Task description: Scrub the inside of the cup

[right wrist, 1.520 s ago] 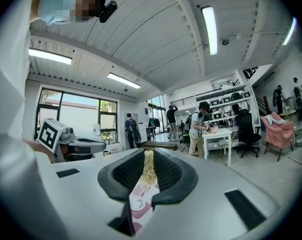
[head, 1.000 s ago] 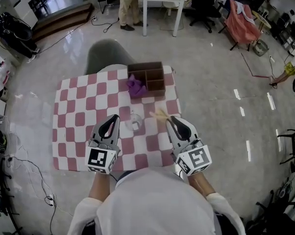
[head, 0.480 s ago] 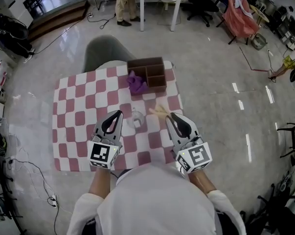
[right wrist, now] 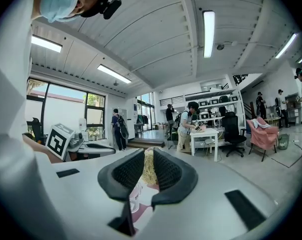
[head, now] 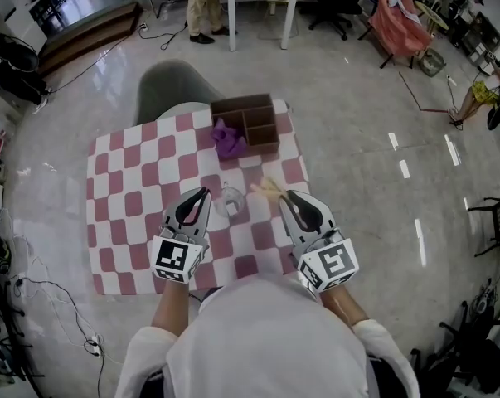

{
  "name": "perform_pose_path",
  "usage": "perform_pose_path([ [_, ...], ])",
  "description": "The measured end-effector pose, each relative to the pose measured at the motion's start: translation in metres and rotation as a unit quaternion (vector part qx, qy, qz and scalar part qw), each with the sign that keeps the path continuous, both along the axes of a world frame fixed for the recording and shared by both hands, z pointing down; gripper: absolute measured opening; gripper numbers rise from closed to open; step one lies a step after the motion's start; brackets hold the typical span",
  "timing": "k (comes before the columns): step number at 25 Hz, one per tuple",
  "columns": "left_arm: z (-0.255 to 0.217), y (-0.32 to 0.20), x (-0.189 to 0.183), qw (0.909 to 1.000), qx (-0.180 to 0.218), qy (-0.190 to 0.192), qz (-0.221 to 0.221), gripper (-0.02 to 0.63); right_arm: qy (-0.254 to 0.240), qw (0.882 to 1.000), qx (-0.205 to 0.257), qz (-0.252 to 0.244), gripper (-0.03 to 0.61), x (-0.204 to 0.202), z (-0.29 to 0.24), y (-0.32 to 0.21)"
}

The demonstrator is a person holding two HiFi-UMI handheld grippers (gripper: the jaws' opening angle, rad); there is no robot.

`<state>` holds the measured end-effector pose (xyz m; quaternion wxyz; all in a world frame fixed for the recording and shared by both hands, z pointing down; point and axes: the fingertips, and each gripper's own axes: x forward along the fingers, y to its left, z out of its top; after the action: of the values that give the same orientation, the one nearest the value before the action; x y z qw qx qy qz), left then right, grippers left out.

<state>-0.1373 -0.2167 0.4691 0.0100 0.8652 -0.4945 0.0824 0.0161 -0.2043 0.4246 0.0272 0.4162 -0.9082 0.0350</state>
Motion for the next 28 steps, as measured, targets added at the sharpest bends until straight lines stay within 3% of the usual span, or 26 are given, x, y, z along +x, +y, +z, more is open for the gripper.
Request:
perform_pose_path([
  [11, 0.024, 0.005, 0.018, 0.9982, -0.022, 0.02, 0.051, 0.034, 0.007, 1.0, -0.011, 0.007, 0.071, 0.0, 0.009, 0.001],
  [19, 0.039, 0.005, 0.02, 0.9968, -0.043, 0.032, 0.059, 0.038, 0.008, 1.0, -0.02, 0.007, 0.071, 0.001, 0.015, 0.002],
  [20, 0.042, 0.005, 0.02, 0.9965, -0.048, 0.035, 0.059, 0.058, 0.008, 1.0, -0.02, 0.007, 0.071, 0.001, 0.016, 0.002],
  [22, 0.048, 0.006, 0.021, 0.9955, -0.06, 0.042, 0.06, 0.221, 0.008, 1.0, -0.021, 0.007, 0.071, 0.0, 0.017, 0.002],
  [28, 0.062, 0.009, 0.024, 0.9964, -0.056, 0.038, 0.052, 0.332, 0.012, 1.0, -0.025, 0.009, 0.071, 0.002, 0.018, 0.003],
])
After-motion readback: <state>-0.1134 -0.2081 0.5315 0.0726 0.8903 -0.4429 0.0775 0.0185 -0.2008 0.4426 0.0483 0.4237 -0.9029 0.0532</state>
